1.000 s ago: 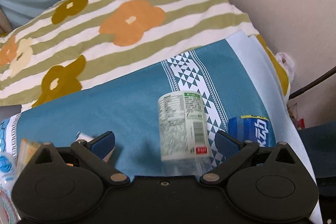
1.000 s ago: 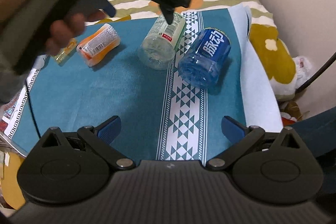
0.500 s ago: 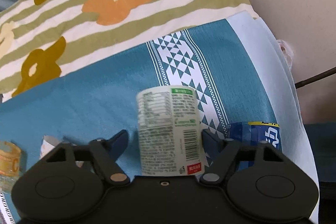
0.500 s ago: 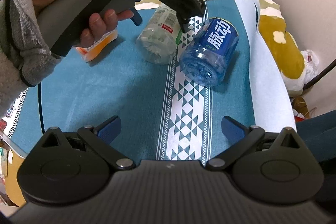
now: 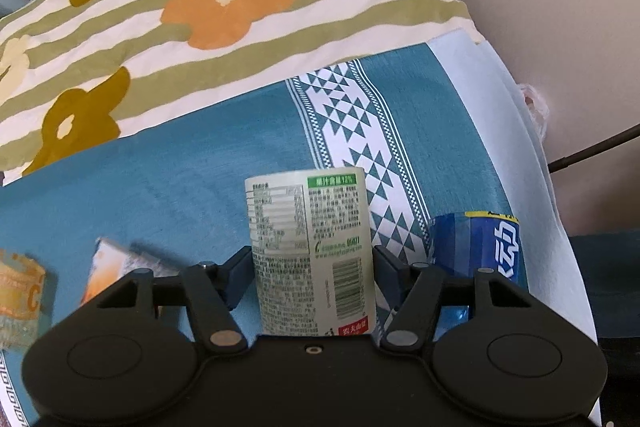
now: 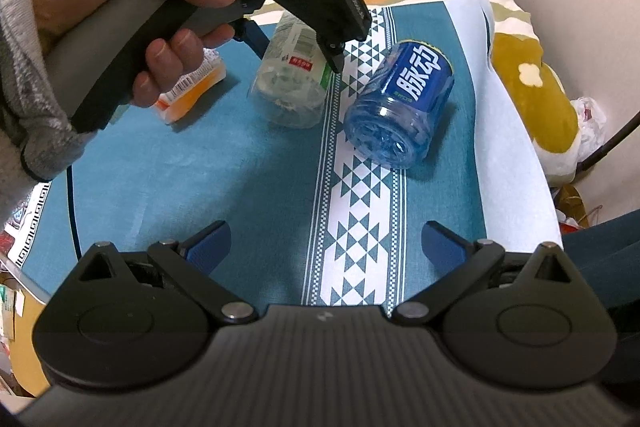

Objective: Flip cup upright
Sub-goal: 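Lift the clear cup with the left gripper and rotate it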

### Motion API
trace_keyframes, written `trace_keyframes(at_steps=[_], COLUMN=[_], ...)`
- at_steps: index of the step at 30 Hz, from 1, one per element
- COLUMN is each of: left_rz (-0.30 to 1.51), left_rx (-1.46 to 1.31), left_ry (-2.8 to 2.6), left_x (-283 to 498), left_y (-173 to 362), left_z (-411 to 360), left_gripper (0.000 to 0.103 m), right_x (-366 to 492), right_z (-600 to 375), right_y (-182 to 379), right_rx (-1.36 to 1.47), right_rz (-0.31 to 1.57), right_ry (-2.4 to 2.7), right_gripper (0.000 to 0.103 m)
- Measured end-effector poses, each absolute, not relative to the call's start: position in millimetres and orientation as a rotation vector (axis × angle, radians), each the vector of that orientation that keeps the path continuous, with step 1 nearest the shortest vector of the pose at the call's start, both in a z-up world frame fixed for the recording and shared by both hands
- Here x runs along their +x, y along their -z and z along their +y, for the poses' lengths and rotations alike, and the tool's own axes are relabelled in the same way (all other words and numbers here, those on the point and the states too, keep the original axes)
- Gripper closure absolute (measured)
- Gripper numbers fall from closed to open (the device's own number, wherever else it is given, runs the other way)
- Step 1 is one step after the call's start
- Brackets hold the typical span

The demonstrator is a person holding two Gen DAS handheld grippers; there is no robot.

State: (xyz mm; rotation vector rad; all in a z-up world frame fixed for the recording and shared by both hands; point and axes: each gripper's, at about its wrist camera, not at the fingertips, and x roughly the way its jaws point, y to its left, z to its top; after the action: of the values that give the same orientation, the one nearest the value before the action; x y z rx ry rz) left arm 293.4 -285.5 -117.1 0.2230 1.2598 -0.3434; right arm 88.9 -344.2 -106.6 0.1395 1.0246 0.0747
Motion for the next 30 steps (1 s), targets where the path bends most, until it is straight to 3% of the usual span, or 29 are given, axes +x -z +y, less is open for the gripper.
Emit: trace_keyframes(at_steps=[30], left_rz=[1.248], left_rx=[0.069], left_ry=[0.235], left_x=[143.9], left_y=[63.3], left_z=[-91.8], left_gripper=[0.037], right_x=[42.6], right_z=[-263.7], right_y=[69.8], right_rx=[0.055], right_rz=[0.977], right_ry=[-0.086], right_gripper=[0.0])
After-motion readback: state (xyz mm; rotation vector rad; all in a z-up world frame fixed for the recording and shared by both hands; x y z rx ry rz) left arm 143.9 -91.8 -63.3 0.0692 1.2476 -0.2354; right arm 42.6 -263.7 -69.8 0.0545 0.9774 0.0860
